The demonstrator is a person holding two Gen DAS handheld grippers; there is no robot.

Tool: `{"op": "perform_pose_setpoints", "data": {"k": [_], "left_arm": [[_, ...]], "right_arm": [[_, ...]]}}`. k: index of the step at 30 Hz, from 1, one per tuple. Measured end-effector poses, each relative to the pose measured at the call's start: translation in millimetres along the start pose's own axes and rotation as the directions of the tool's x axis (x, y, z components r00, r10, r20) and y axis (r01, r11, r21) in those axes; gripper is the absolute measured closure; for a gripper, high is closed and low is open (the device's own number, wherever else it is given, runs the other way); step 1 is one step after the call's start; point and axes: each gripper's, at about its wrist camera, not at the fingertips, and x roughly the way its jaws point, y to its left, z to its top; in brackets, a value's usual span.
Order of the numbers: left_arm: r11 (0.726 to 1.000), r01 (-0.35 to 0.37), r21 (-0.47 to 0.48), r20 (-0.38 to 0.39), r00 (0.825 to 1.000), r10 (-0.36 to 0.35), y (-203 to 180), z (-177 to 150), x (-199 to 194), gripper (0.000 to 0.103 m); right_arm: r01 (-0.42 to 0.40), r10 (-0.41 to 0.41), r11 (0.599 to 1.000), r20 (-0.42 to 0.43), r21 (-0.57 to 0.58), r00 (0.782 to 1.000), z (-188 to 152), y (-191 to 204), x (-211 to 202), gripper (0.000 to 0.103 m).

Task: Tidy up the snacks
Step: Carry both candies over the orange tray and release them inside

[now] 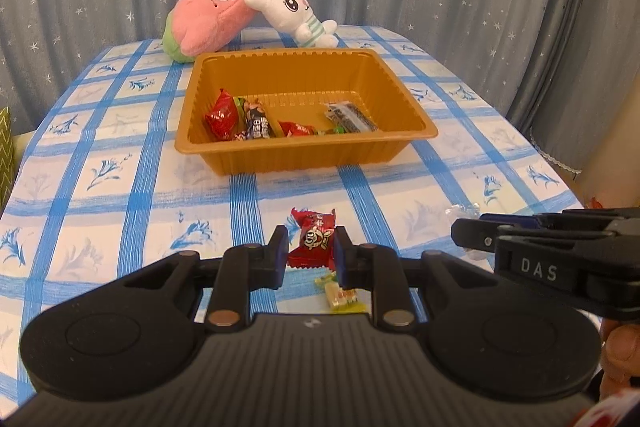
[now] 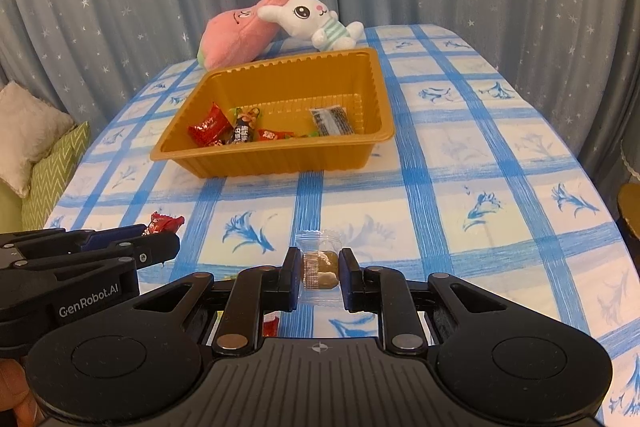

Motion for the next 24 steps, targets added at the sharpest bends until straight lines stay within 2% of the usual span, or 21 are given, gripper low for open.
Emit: {"op": "perform_pose_setpoints", "data": {"k": [8, 17, 24], "left_arm": [[1.000, 0.003, -0.002, 0.027, 1.000, -0.003, 9, 26, 11, 0.082], [1.000, -0.011, -0.015, 0.079, 0.997, 0.012, 31, 76, 30, 0.082], [1.000, -0.018, -0.018, 0.083, 0.996, 0.019, 45, 107, 56, 0.082]], "right_arm": [[-0.003, 0.004, 1.000, 0.024, -0.026, 1.000, 25, -2, 11, 0.083], [-0.017, 0.020, 0.999, 0.064, -0.051, 0.998, 79, -3, 36, 0.083], [-0.034, 0.038, 0.998, 0.066, -0.057, 0.997, 115, -3, 65, 0.083]]}}
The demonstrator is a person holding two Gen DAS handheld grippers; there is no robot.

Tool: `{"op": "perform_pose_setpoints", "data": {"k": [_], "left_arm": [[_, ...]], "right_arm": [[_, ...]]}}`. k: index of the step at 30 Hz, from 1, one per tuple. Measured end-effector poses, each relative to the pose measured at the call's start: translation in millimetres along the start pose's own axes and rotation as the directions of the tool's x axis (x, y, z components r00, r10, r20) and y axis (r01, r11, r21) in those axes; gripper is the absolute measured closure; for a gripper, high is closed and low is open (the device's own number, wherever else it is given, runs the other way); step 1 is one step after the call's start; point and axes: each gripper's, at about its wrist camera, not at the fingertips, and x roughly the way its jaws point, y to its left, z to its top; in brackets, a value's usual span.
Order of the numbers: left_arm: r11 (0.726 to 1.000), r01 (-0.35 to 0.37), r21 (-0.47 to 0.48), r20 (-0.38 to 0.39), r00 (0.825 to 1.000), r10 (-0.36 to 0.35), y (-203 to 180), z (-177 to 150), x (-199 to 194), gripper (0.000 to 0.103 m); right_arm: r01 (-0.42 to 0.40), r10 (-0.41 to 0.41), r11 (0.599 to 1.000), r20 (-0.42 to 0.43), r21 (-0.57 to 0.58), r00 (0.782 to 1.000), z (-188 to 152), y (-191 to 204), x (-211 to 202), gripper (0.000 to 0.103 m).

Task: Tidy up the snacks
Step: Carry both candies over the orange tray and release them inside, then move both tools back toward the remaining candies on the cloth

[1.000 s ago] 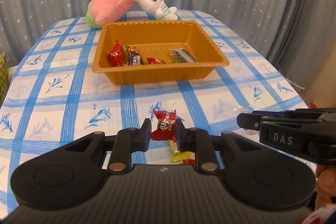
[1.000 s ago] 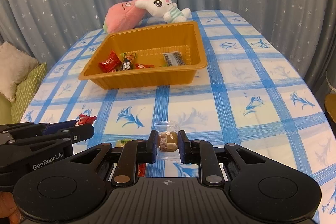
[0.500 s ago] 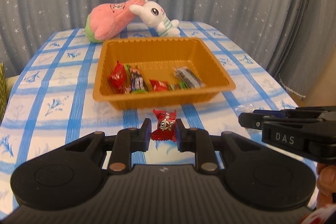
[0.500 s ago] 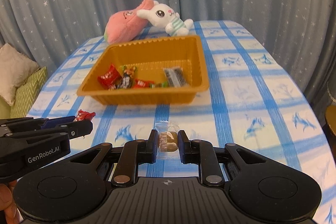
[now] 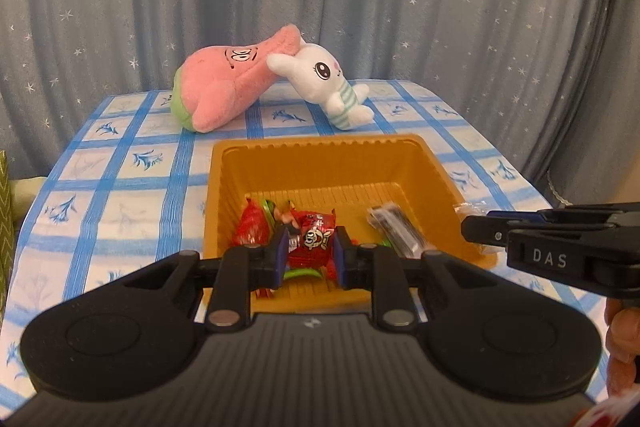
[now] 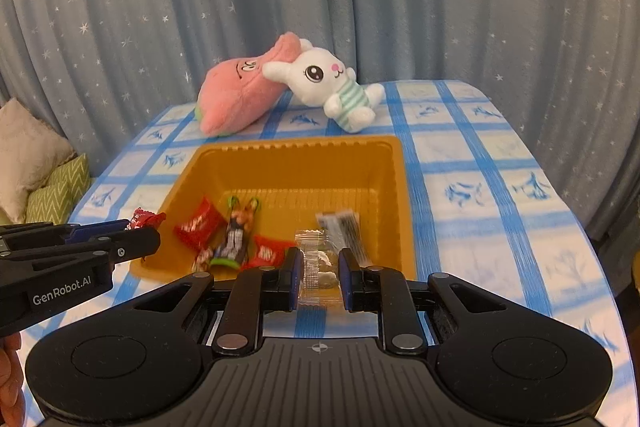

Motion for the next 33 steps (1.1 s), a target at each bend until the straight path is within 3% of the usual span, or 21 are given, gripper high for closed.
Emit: {"op": "perform_pose_setpoints", "data": {"k": [20, 24, 26, 33], "left_arm": [[0.999, -0.019, 0.029, -0.048, 0.999, 0.020, 14, 9, 60, 0.082], [0.999, -0.002, 0.032, -0.054, 0.999, 0.004, 13, 7, 66, 0.079], [1.000, -0.011, 0.029, -0.054, 0.998, 0.013, 13, 5, 67, 0.071], [0.999, -0.031, 0.028, -0.056, 0.998, 0.033, 21, -1, 59, 0.071]], "right_arm": [[-0.011, 0.013, 0.999, -0.044, 0.032, 0.999, 20, -13, 52, 0.083], [-0.012, 0.014, 0.999, -0.046, 0.034, 0.999, 19, -14, 54, 0.083], [-0.012, 0.014, 0.999, -0.049, 0.035, 0.999, 18, -13, 55, 0.083], [-0.015, 0.017, 0.999, -0.056, 0.042, 0.998, 14, -14, 55, 0.083]]}}
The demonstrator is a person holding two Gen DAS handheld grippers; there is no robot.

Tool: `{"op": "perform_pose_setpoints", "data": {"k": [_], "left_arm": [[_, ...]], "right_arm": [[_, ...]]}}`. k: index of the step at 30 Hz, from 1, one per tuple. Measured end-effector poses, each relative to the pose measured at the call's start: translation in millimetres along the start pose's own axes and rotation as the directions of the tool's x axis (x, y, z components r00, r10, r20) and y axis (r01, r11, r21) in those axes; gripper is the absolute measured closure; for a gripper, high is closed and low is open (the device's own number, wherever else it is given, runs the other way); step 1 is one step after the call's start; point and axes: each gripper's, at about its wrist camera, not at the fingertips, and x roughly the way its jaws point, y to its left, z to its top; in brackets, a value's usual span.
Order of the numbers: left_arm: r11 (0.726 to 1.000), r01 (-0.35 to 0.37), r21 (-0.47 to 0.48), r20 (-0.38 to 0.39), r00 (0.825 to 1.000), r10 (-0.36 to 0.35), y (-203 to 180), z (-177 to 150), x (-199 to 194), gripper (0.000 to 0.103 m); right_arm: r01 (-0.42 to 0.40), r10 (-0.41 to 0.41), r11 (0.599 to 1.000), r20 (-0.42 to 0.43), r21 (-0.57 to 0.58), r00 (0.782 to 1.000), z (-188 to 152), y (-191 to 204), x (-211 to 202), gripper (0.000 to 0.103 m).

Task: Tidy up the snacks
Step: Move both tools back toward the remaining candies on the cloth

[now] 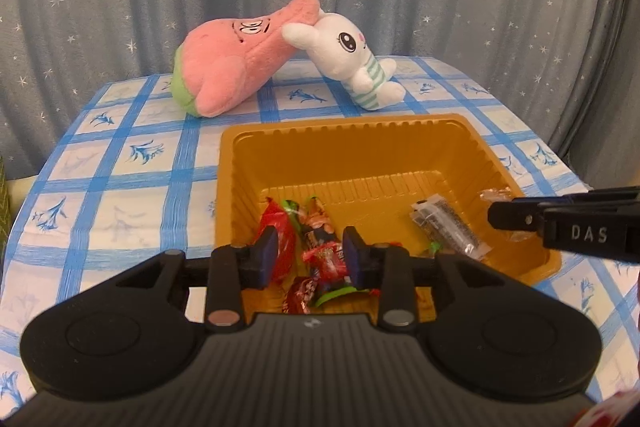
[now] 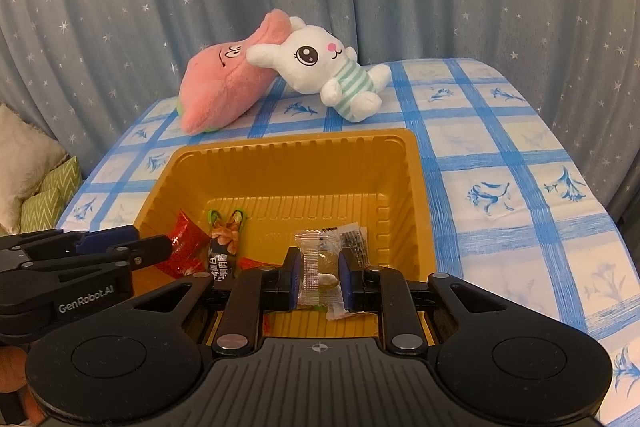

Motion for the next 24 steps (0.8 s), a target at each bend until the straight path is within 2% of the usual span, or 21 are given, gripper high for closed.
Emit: {"op": "perform_pose_setpoints", "data": {"k": [16, 21, 24], "left_arm": [[1.000, 0.002, 0.001, 0.008, 1.000, -0.002, 0, -1, -11, 0.071], [1.000, -0.011, 0.002, 0.011, 1.000, 0.011, 2, -3, -15, 0.070], [1.000, -0.016, -0.007, 0.013, 1.000, 0.016, 5, -7, -21, 0.065]], "right_arm": [[-0.023, 0.023, 1.000, 0.014, -0.001, 1.000, 8, 11, -4, 0.083], [-0.063, 0.063, 0.998, 0.026, -0.004, 0.998, 10, 13, -3, 0.082], [-0.064, 0.063, 0.998, 0.040, 0.010, 0.997, 10, 12, -6, 0.074]]}}
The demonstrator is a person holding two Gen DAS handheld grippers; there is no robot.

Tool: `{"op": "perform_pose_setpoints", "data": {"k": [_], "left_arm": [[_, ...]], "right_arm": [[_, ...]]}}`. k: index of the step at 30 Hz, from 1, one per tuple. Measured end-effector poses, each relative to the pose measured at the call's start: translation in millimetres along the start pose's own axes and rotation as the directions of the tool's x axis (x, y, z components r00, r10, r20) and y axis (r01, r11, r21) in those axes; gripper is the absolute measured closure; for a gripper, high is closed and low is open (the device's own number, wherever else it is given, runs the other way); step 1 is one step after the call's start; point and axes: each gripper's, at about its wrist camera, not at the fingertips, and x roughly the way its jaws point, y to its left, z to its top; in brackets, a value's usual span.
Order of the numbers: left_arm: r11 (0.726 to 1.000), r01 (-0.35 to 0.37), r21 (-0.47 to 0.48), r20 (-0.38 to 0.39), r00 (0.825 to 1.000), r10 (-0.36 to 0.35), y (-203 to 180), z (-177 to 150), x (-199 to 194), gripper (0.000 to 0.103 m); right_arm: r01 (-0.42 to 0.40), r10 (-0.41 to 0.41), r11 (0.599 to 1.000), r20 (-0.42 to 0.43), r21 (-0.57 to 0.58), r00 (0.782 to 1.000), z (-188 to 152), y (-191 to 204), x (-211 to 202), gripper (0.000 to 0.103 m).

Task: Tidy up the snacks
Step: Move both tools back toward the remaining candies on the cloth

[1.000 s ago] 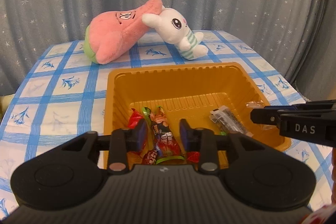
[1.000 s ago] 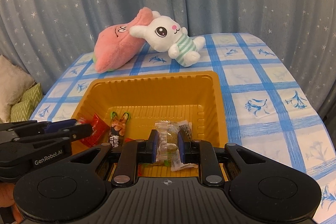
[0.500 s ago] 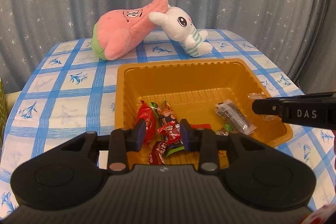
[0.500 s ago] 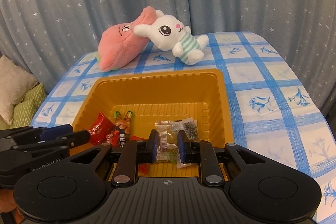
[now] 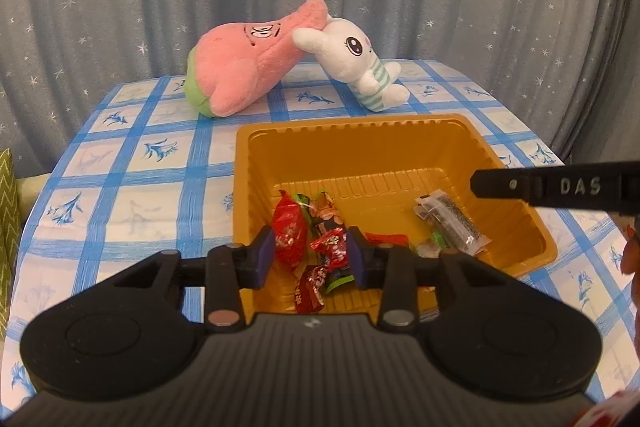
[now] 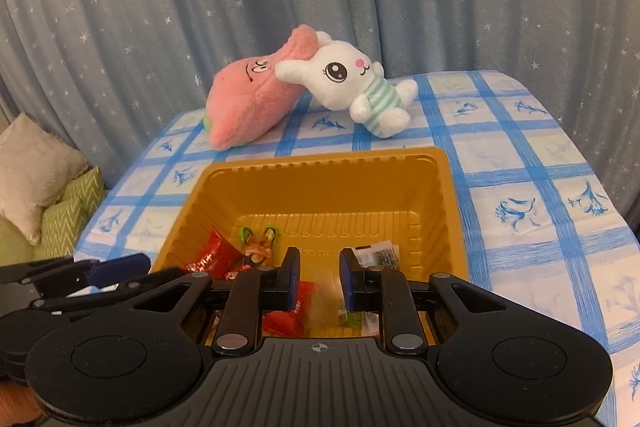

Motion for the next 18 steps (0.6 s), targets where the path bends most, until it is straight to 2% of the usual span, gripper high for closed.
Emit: {"op": "perform_pose_setpoints", "data": {"k": [2, 9, 13, 18], "left_arm": [[1.000, 0.001, -0.006, 0.001, 1.000, -0.001, 2, -3, -5, 0.062], [0.999, 0.002, -0.039, 0.002, 1.000, -0.002, 5, -20, -32, 0.050], [0.997, 0.001, -0.073, 0.001, 1.000, -0.001, 6, -35, -55, 0.038], [0.995, -0.011, -0.095, 0.002, 1.000, 0.012, 5, -53, -86, 0.030]], "right_arm": [[0.020, -0.021, 1.000, 0.009, 0.017, 1.000, -1, -3, -5, 0.058], [0.052, -0.053, 0.996, 0.012, 0.069, 0.999, -16, -13, -37, 0.058], [0.073, -0.074, 0.993, 0.006, 0.093, 0.997, -31, -14, -62, 0.058], [0.091, -0.093, 0.990, 0.015, 0.108, 0.996, -53, -9, -97, 0.058]]}}
